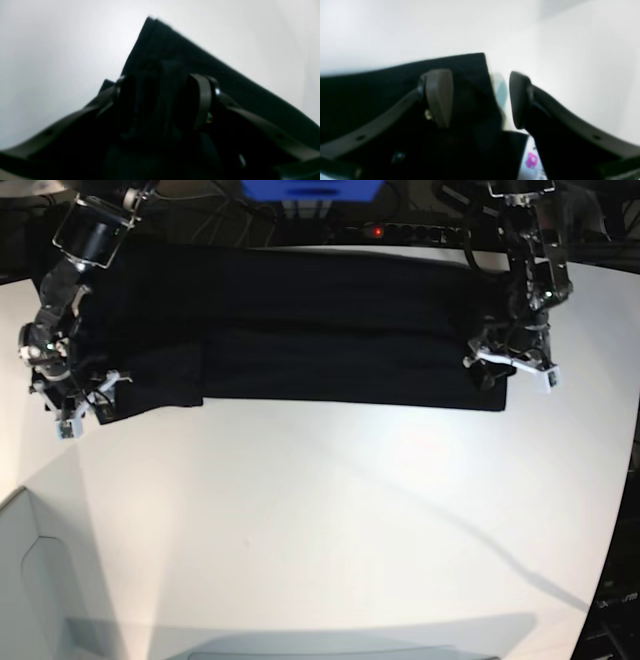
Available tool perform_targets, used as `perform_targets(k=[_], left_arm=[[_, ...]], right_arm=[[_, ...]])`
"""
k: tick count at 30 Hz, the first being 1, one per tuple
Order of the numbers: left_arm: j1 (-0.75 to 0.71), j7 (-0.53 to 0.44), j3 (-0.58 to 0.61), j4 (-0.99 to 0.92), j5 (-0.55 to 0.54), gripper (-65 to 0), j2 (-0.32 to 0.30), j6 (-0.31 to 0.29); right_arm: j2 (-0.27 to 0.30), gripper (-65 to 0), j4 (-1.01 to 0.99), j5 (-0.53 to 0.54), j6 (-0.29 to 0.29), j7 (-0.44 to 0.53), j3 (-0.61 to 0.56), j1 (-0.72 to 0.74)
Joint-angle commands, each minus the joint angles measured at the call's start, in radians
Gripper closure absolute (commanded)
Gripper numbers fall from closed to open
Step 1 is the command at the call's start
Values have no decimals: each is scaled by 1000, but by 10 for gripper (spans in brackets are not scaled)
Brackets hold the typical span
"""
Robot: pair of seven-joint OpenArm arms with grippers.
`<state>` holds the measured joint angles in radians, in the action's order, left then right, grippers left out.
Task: Fold the T-shirt properly
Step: 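Grasp the hanging sleeve end with the right gripper and tuck it in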
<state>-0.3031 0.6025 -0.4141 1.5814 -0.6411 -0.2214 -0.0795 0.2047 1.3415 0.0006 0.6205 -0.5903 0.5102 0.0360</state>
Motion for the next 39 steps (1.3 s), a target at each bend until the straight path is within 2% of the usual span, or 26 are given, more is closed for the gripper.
perform_targets(k=[1,3,5,7,10,11,14,18,23,27,32,39], left_arm=[[5,-6,-4,6,-3,-320,-13,-4],[5,-6,-4,0,-3,-320,-13,-4],[2,-6,-2,-8,-3,-320,-13,-4],[2,-6,-2,-16,-3,-320,-13,-4],[2,-6,-2,-19,-3,-320,-13,-4],[2,-3,-2,-19,-3,-320,-13,-4],[0,-2,-2,-19,-3,-320,-13,-4],[0,-2,-2,-19,-3,-320,-13,-4],[2,0,-2,-17,-3,-320,-14,-4],[6,1,-2,-16,-3,-320,-14,-4],[8,3,-2,-8,-3,-320,-19,-4],[9,3,-2,-5,-4,-320,-22,-4]], right_arm=[[14,-365,-4,-7,2,-4,0,23],[14,-361,-29,-7,2,-4,0,26],[14,-320,-47,-7,2,-4,-9,28],[16,-220,-47,-7,2,-4,-34,28],[16,-18,-40,-7,2,-4,-48,29],[16,0,-38,-7,2,-4,-45,29],[12,0,31,-7,2,-4,-40,28],[5,0,240,-7,2,-15,-40,-28],[-34,0,471,-7,0,-15,-26,-144],[-103,0,613,-7,0,-15,48,-245],[-179,0,689,-6,0,-7,123,-347],[-213,0,695,-3,2,-4,133,-479]])
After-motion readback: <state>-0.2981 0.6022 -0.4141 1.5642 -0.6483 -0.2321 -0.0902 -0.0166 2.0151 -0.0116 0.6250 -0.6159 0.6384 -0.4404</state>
